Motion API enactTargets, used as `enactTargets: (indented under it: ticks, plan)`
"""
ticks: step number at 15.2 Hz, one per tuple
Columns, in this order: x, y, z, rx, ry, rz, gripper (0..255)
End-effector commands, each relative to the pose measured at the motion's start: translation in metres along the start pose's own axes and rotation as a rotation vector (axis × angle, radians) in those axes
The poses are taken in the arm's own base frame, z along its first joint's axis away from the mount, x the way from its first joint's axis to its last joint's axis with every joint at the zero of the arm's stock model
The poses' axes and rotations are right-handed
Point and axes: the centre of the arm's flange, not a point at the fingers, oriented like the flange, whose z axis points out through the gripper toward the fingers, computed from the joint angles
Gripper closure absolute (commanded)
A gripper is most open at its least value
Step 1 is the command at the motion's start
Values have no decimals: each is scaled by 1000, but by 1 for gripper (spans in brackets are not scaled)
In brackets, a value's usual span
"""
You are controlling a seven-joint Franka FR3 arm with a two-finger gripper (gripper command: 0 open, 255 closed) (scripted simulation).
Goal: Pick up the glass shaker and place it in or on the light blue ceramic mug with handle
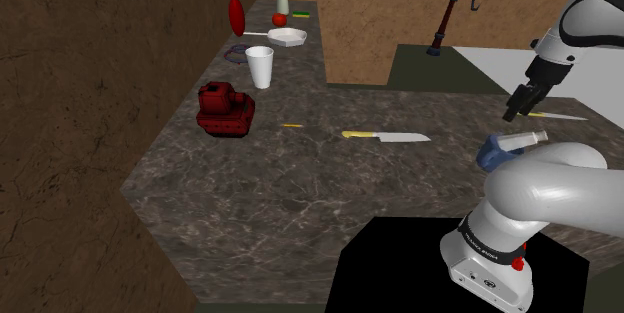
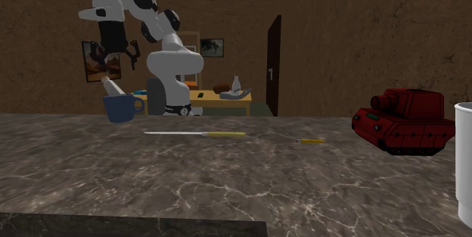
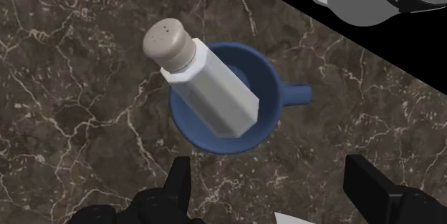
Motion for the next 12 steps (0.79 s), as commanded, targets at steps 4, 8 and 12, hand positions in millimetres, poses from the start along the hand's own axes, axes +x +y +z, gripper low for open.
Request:
enactTargets:
  ticks: [4, 8, 12]
  plan:
    - [0, 0, -26, 0, 0, 0, 0]
    - [0, 0, -50, 0, 0, 0, 0]
    - [0, 0, -50, 0, 0, 0, 0]
